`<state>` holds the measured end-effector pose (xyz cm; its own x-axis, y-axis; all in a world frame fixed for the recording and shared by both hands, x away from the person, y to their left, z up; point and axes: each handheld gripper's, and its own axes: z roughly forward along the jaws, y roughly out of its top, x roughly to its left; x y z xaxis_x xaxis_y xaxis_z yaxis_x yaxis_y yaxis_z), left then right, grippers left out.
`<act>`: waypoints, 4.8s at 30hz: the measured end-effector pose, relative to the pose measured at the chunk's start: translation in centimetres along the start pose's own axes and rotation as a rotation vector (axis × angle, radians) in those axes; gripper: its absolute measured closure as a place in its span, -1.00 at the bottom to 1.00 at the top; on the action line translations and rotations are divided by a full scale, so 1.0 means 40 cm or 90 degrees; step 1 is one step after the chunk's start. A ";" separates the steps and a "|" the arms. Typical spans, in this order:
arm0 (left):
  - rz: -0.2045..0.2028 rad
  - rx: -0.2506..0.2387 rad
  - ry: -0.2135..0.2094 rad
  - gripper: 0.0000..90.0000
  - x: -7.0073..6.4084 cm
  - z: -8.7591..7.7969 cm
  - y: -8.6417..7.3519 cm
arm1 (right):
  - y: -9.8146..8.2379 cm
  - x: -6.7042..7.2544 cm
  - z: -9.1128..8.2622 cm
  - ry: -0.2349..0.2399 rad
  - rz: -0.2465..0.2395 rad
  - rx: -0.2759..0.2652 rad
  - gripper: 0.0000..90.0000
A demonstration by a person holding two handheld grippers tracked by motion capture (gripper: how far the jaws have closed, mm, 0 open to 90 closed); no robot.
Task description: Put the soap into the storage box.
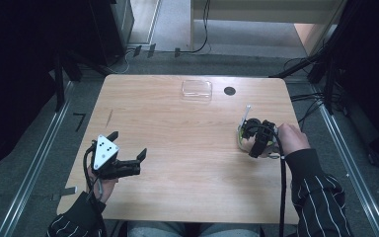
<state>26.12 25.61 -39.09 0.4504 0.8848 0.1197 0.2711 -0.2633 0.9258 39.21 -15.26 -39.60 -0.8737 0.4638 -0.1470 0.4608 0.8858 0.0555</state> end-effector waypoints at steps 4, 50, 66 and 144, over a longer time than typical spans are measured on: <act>-0.001 0.000 -0.001 -1.00 -0.001 0.001 0.000 | -0.002 -0.011 -0.001 -0.003 -0.005 0.000 -0.25; -0.006 0.008 0.018 -1.00 0.011 -0.017 -0.013 | 0.010 -0.100 -0.004 -0.022 -0.032 -0.004 -0.26; -0.008 0.008 0.031 -1.00 0.018 -0.033 -0.020 | 0.022 -0.114 0.009 -0.023 -0.046 0.002 -0.26; -0.020 0.013 0.058 -1.00 0.037 -0.076 -0.038 | 0.048 -0.174 0.148 0.010 0.010 0.066 -0.26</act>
<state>23.80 28.48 -39.23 0.3624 0.9237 0.1244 0.3017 -0.2425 0.9220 47.08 -16.90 -44.32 -0.8685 0.4782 -0.1309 0.4871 0.8722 -0.0455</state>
